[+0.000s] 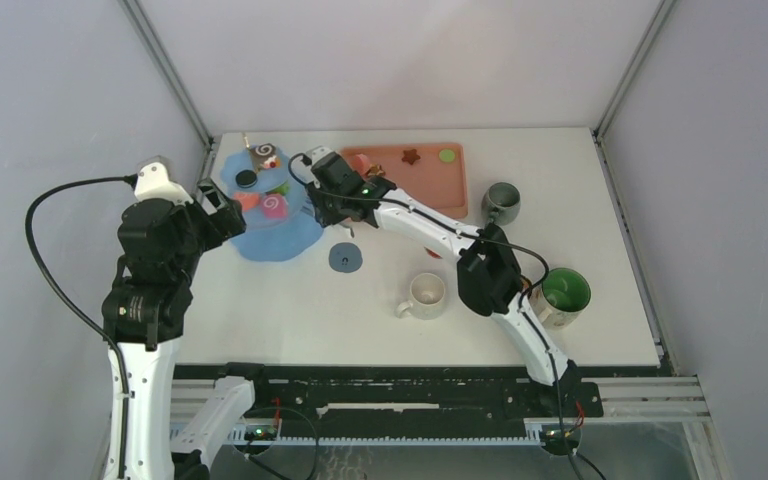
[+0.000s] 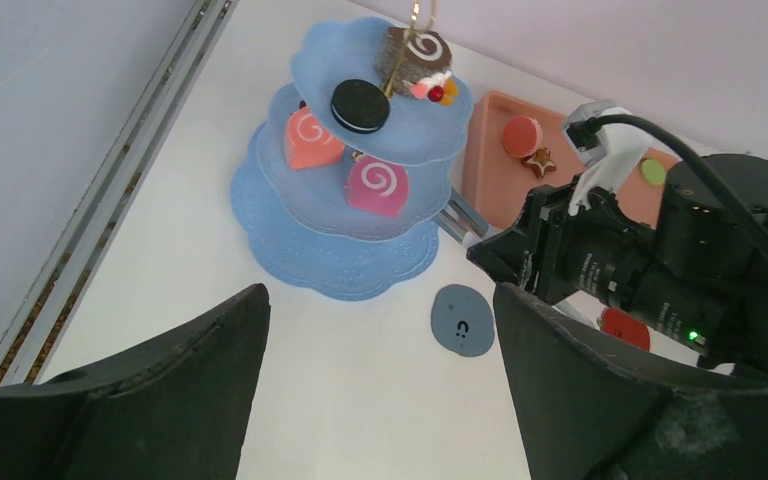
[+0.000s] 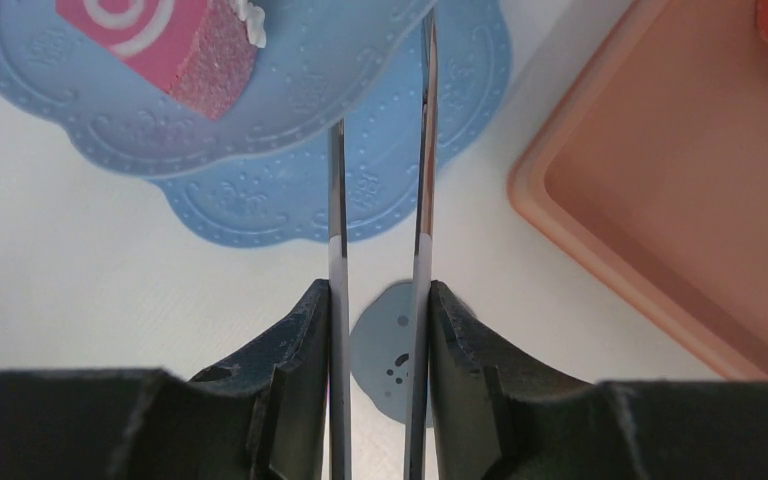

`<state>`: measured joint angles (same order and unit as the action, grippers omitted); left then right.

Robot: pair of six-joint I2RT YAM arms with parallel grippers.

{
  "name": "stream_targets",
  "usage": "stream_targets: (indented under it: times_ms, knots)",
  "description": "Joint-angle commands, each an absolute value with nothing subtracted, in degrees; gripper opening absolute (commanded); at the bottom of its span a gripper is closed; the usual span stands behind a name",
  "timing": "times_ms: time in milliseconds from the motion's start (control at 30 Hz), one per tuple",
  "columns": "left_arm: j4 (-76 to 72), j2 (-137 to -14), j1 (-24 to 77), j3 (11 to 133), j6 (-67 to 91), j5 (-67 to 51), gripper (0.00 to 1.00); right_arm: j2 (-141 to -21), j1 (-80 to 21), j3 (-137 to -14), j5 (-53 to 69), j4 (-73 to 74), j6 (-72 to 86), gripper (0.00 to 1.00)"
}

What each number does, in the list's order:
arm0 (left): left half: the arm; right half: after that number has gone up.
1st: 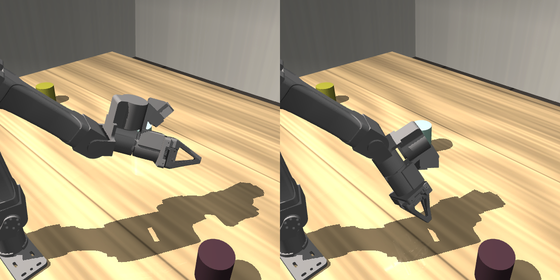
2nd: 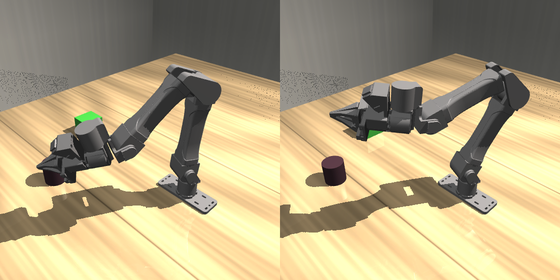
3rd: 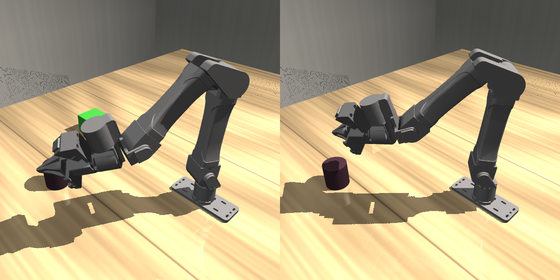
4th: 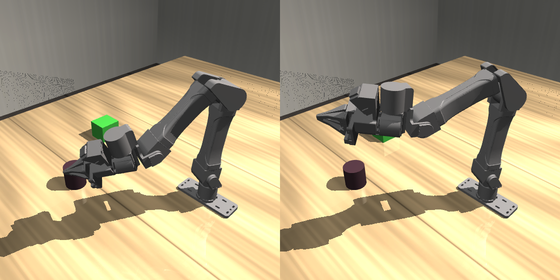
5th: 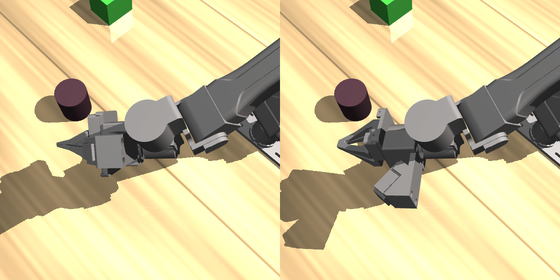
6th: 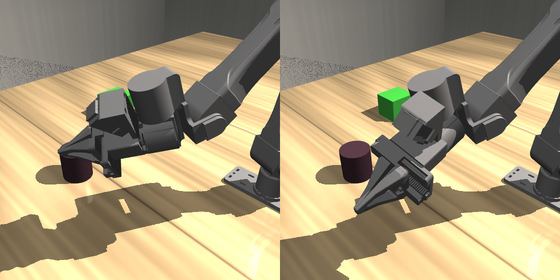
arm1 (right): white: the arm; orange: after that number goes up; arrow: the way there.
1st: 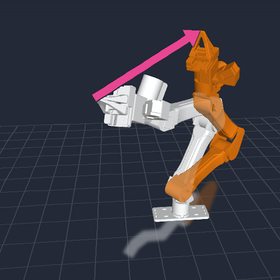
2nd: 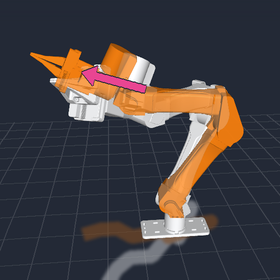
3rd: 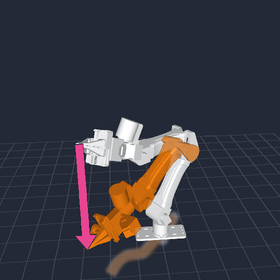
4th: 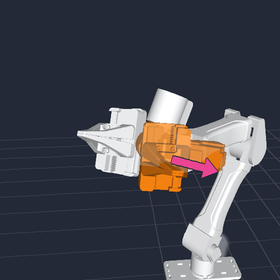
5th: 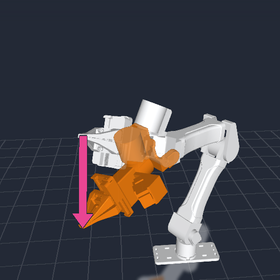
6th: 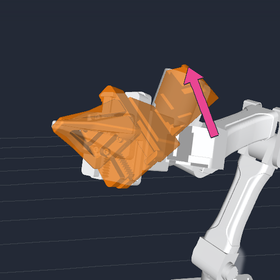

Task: Serve the afternoon tea

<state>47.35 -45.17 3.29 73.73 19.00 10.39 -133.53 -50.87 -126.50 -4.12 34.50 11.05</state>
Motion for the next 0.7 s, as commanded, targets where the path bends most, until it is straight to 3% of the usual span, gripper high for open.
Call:
stream_targets:
  times_ms: [0, 100, 200, 367, 667]
  knots:
    - [46.33, -45.26, 2.88, 76.24, 17.84, 11.34, 0.86, -134.73, -51.41, -129.84, -4.39, 31.08, 12.20, 0.00]
    - [46.32, -45.36, 2.85, 76.28, 17.87, 11.38, 0.87, -135.33, -51.39, -129.90, -4.29, 31.07, 12.47, 0.02]
    - [46.15, -45.45, 2.89, 75.99, 17.91, 11.38, 0.87, -135.54, -51.39, -129.82, -4.39, 31.28, 12.48, 0.21]
    - [45.88, -45.65, 2.86, 75.80, 18.05, 11.04, 0.87, -134.66, -51.41, -128.84, -4.27, 31.10, 12.40, 0.39]
    - [45.97, -45.64, 2.84, 76.08, 18.13, 11.01, 0.86, -131.37, -51.42, -125.58, -4.02, 30.37, 12.00, 0.48]
